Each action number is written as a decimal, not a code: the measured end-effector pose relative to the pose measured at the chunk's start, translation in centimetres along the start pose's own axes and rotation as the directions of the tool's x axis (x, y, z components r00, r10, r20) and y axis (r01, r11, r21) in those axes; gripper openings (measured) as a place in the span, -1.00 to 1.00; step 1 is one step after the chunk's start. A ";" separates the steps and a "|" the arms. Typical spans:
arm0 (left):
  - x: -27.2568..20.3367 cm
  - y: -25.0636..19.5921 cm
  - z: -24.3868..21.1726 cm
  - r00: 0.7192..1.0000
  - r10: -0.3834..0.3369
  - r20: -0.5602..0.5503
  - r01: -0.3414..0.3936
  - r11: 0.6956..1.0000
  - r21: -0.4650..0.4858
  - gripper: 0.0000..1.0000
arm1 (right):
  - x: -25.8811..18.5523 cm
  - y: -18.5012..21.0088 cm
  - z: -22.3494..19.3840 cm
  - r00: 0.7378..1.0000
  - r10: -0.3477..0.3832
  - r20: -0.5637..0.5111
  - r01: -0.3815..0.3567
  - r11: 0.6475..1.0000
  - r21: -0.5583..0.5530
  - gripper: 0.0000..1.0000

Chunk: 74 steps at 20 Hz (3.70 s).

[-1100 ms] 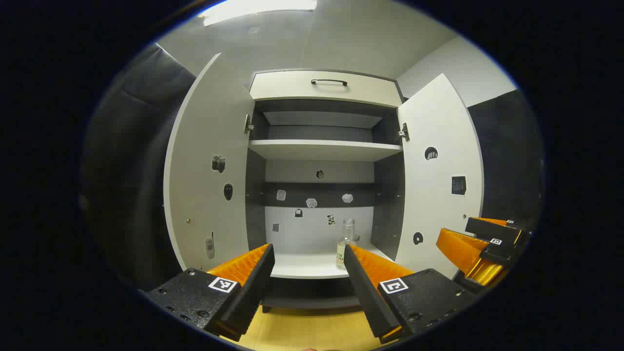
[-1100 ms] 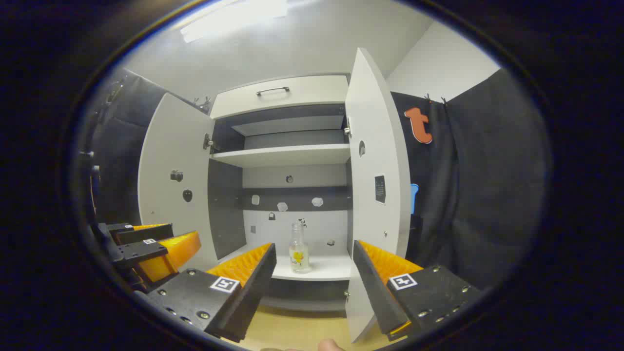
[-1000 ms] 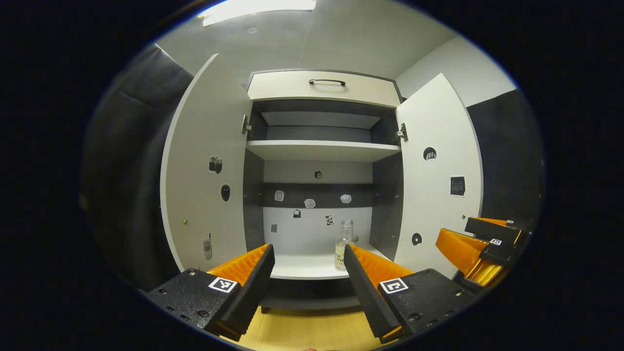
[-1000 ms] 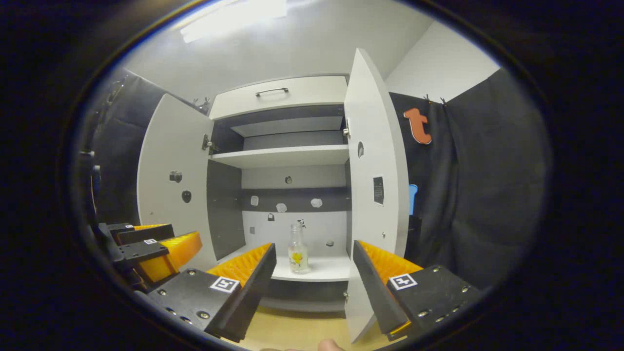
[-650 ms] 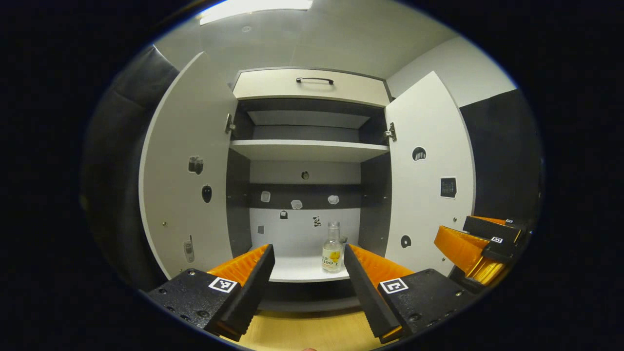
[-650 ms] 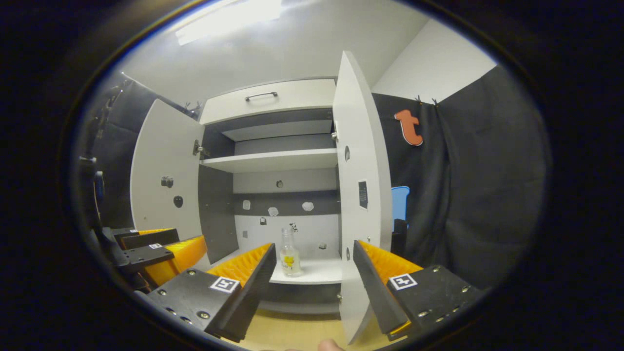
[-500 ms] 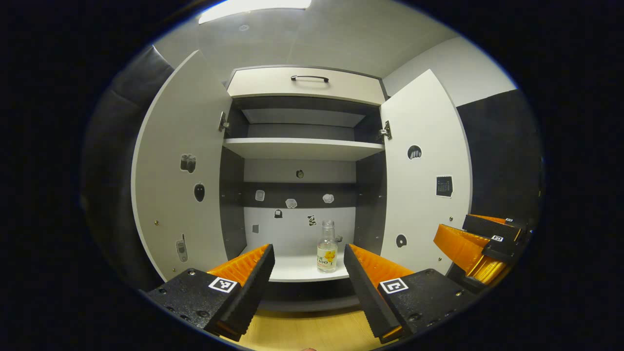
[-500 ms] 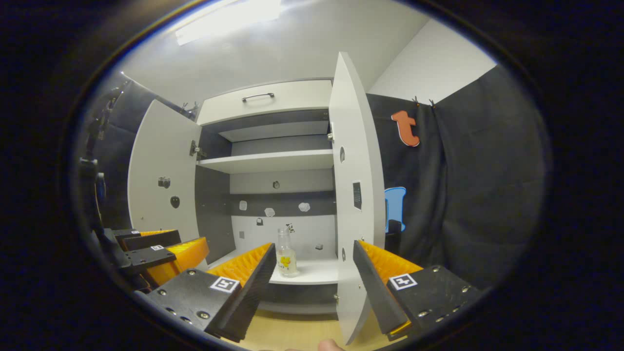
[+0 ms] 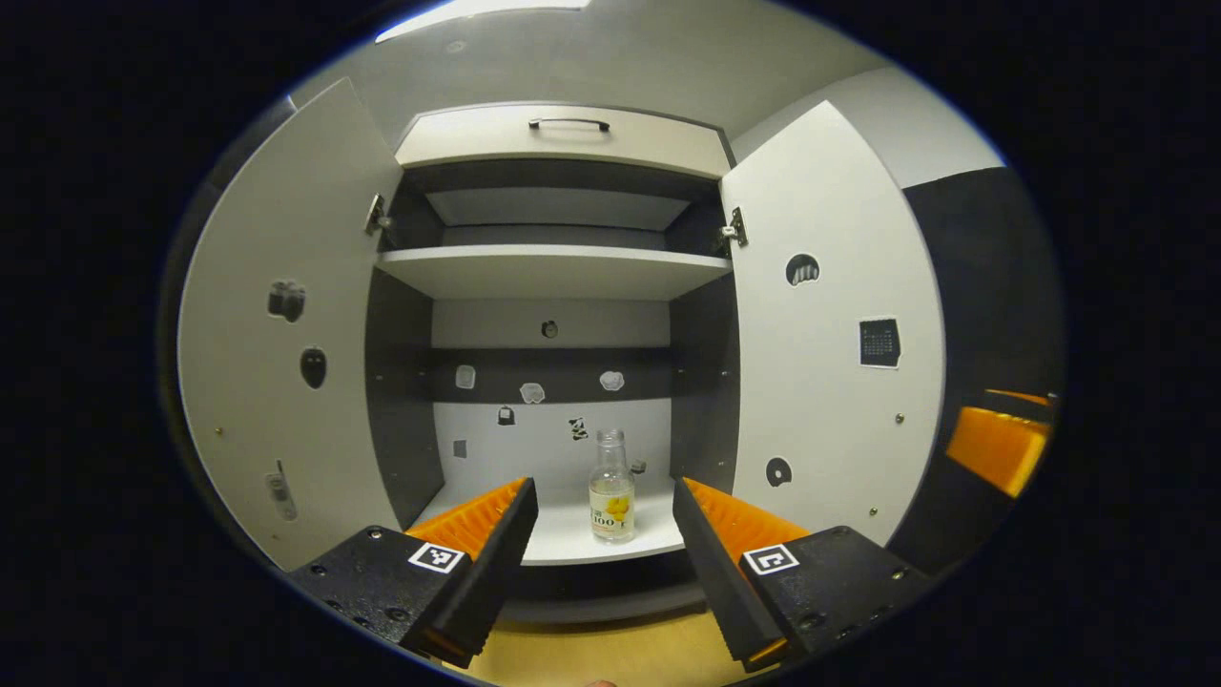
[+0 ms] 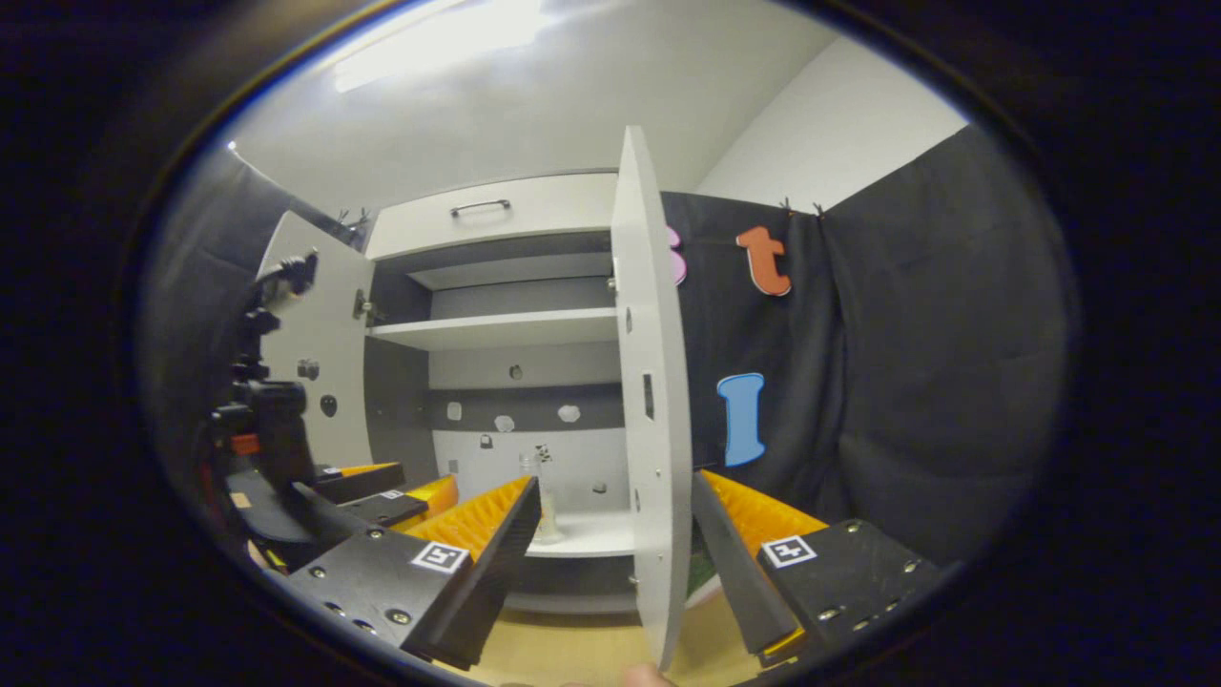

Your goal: Grasp the bottle in the cabinet with the left hand and place it on the coaster, then close the right door with the right hand and the left door with the left hand.

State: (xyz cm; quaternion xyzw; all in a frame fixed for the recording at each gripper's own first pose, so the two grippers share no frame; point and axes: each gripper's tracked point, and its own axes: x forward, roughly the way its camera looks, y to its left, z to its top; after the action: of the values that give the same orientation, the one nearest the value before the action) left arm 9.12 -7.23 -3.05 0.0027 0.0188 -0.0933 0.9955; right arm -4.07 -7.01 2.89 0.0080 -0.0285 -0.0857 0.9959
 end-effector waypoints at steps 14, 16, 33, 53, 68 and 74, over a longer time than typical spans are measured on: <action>17.7 0.6 -8.8 0.989 0.044 -0.140 -0.043 0.999 0.007 0.82 | -1.8 -12.4 0.5 0.934 -0.357 0.027 0.357 0.923 -0.145 0.86; 19.1 1.3 -9.6 0.986 0.069 -0.153 -0.065 0.997 0.028 0.82 | -1.6 -12.8 0.3 0.925 -0.378 0.029 0.377 0.911 -0.167 0.86; 17.8 -0.1 -9.1 0.988 -0.086 -0.126 0.082 0.996 -0.032 0.58 | -0.4 -11.7 -0.7 0.943 -0.332 0.017 0.331 0.932 -0.149 0.92; -7.5 2.5 -23.7 0.908 -0.200 -0.368 0.133 0.971 -0.199 0.59 | -0.8 -7.1 -0.6 0.996 -0.084 -0.005 0.084 0.996 -0.041 0.92; -13.6 -0.5 -38.9 0.821 -0.159 -0.548 0.016 0.967 -0.256 0.60 | -2.8 -7.9 -0.8 0.998 -0.054 -0.033 0.053 0.997 -0.057 0.92; -13.3 -0.9 -41.9 0.809 -0.115 -0.576 -0.009 0.978 -0.208 0.60 | -4.1 -9.5 -0.1 0.995 -0.094 -0.024 0.092 0.992 -0.082 0.92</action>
State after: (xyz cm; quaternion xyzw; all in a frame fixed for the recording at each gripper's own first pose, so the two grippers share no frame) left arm -5.66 -5.23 -44.40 -0.0697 0.3333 -0.1135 0.9334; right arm -9.68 -15.63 2.40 -0.0296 -0.0108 -0.1330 0.9906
